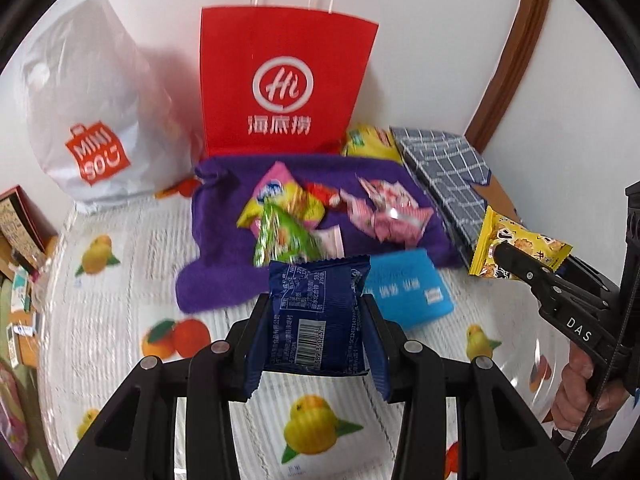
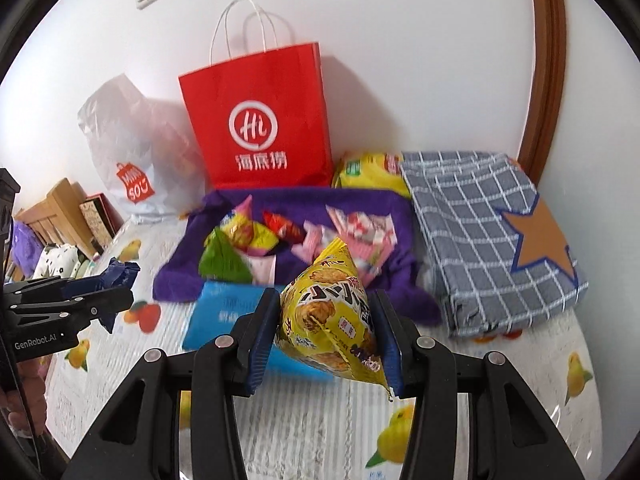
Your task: Organize snacks
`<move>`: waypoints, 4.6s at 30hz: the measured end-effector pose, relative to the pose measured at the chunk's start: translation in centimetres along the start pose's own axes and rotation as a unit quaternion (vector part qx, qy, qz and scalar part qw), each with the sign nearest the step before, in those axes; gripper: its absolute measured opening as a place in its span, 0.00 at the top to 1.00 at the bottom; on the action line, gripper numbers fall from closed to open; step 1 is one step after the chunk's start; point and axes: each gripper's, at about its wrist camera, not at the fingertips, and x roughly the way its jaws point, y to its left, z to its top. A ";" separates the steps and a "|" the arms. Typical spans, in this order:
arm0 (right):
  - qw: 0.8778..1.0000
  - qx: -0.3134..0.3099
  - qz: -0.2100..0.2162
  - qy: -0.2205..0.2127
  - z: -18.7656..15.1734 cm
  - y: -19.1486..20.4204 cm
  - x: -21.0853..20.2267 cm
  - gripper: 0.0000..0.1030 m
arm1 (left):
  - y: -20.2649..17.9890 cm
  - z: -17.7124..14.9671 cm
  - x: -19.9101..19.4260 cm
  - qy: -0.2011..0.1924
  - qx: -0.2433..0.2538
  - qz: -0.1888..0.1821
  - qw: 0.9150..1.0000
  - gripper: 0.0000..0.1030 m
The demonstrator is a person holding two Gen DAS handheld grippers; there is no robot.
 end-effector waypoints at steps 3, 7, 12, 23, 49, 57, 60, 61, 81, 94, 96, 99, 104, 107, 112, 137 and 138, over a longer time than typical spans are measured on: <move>1.000 -0.003 -0.002 -0.009 1.3 0.0 0.2 0.55 | 0.2 1.2 0.0 -0.005 -0.003 0.002 1.000 0.60; 1.000 -0.012 -0.005 -0.016 2.4 0.1 0.5 0.55 | 0.2 2.2 0.3 0.000 0.001 0.004 1.000 0.60; 1.000 -0.017 0.002 -0.016 3.3 0.2 0.3 0.55 | 0.1 3.0 1.1 0.021 0.011 -0.010 1.000 0.60; 0.999 -0.028 0.000 -0.021 4.6 0.3 1.3 0.55 | 1.2 4.7 3.1 0.009 0.003 0.006 1.000 0.60; 1.000 -0.010 0.018 0.018 9.1 -1.7 12.5 0.55 | 1.4 11.1 11.8 0.029 -0.003 0.001 1.000 0.60; 0.998 -0.010 0.012 0.053 8.3 -2.5 15.6 0.55 | 1.7 10.8 14.5 0.046 -0.012 -0.009 0.999 0.60; 0.998 -0.006 0.012 0.060 8.0 -2.7 16.4 0.55 | 1.7 10.7 15.2 0.053 -0.008 -0.008 0.999 0.60; 0.998 -0.006 0.013 0.062 7.9 -2.8 16.7 0.55 | 1.9 10.6 15.5 0.056 -0.009 -0.008 0.998 0.60; 0.996 -0.001 0.009 0.084 6.9 -2.6 19.0 0.52 | 2.6 10.5 17.6 0.076 -0.020 -0.010 0.997 0.59; 0.999 -0.017 0.002 0.046 7.9 -1.6 15.9 0.30 | 1.9 11.0 15.3 0.049 -0.010 -0.006 0.999 0.38; 0.999 -0.014 -0.001 0.039 8.0 -1.7 15.0 0.30 | 1.6 11.1 14.6 0.045 -0.005 -0.006 0.999 0.38; 1.000 0.002 0.001 0.029 8.0 -1.8 13.0 0.30 | 0.8 11.0 12.9 0.033 0.010 0.001 0.999 0.38; 1.000 0.005 -0.010 0.023 7.5 -1.8 9.3 0.30 | -0.2 10.1 9.7 0.019 0.015 0.001 1.000 0.38; 1.000 0.004 -0.024 0.017 6.7 -1.5 6.6 0.30 | -0.6 9.0 7.2 0.013 0.008 -0.009 1.000 0.38; 0.999 0.004 -0.040 0.008 5.1 -1.0 2.2 0.30 | -1.8 6.4 2.8 0.001 0.016 0.004 1.000 0.38; 0.997 0.018 -0.056 -0.054 -8.0 0.0 -15.3 0.10 | -7.8 -9.0 -11.5 -0.079 0.009 0.045 0.996 0.21; 0.997 0.018 -0.056 -0.054 -8.5 0.0 -15.7 0.10 | -7.9 -9.5 -11.7 -0.080 0.007 0.044 0.996 0.21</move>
